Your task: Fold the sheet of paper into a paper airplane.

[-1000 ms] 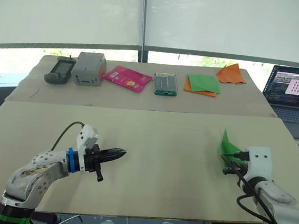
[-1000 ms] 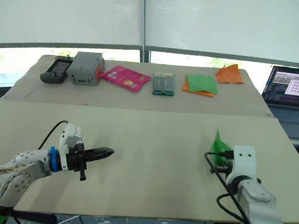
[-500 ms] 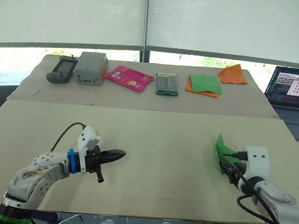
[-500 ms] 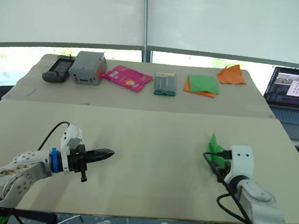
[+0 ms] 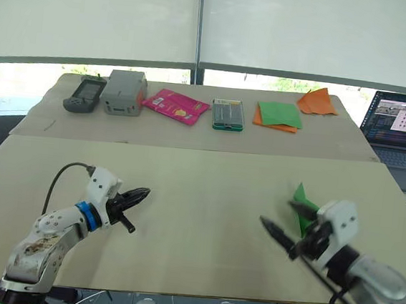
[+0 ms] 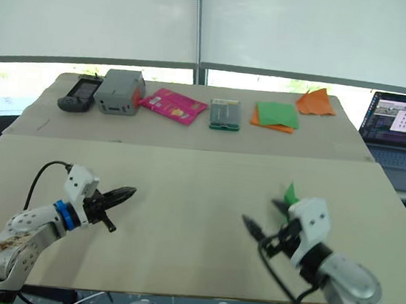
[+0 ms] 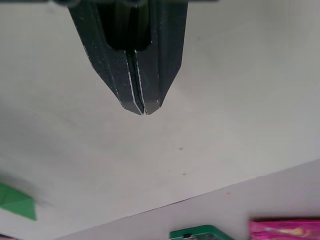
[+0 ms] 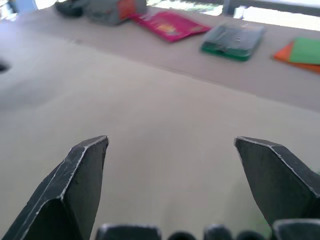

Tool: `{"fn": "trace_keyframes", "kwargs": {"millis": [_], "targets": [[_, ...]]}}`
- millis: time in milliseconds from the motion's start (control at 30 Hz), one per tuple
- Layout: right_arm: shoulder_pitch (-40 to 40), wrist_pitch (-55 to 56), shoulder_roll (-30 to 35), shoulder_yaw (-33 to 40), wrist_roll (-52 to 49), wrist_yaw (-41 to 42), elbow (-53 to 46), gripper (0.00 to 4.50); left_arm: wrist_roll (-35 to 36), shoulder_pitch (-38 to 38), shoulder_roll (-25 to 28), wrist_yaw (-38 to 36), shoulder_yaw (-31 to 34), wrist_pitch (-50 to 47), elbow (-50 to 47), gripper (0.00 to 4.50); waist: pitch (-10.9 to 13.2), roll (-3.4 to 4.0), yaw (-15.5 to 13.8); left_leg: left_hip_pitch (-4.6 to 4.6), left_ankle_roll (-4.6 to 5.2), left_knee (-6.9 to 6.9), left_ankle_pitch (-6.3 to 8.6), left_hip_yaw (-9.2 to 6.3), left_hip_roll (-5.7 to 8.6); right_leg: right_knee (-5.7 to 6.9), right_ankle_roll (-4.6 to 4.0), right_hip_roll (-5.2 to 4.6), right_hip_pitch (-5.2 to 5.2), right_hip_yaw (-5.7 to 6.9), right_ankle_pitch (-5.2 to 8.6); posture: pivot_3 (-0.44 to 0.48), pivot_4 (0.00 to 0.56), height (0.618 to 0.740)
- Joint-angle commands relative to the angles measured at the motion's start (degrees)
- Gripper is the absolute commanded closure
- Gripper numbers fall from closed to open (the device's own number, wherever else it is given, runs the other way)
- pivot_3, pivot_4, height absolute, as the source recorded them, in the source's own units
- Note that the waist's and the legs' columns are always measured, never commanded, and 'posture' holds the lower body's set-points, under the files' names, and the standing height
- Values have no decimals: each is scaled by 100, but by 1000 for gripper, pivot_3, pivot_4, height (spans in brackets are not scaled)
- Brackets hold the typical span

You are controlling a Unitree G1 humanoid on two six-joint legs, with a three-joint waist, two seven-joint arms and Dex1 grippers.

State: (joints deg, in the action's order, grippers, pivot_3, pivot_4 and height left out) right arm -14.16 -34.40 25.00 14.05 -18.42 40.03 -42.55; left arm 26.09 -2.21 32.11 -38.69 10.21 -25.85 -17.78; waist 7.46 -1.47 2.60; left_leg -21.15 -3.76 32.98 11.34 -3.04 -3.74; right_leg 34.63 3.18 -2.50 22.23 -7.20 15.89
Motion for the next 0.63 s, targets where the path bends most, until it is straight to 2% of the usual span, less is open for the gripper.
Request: {"fn": "trace_keyframes", "kwargs": {"millis": [33,267,633], "targets": [[-178,1026,93,-217,360,36,413,40,-103,-133,-57,84,223,401,3,4500,7,-10,0,0,-11,0,7,0,0,-7,0,0,0,0,0,0,150,740],[-54,1454,90,-479,451,-140,1031,40,-106,-166,-177,143,230,611,27,4500,10,-12,-23,-3,-17,1,10,1,1,-22,-1,-2,2,-1,0,0,150,740],[-40,1526,143,-553,390,-225,1137,40,-74,-108,-237,137,225,623,43,4500,7,-8,-20,-3,-10,1,6,1,1,-21,0,-1,-5,-1,-1,0,150,740]]}}
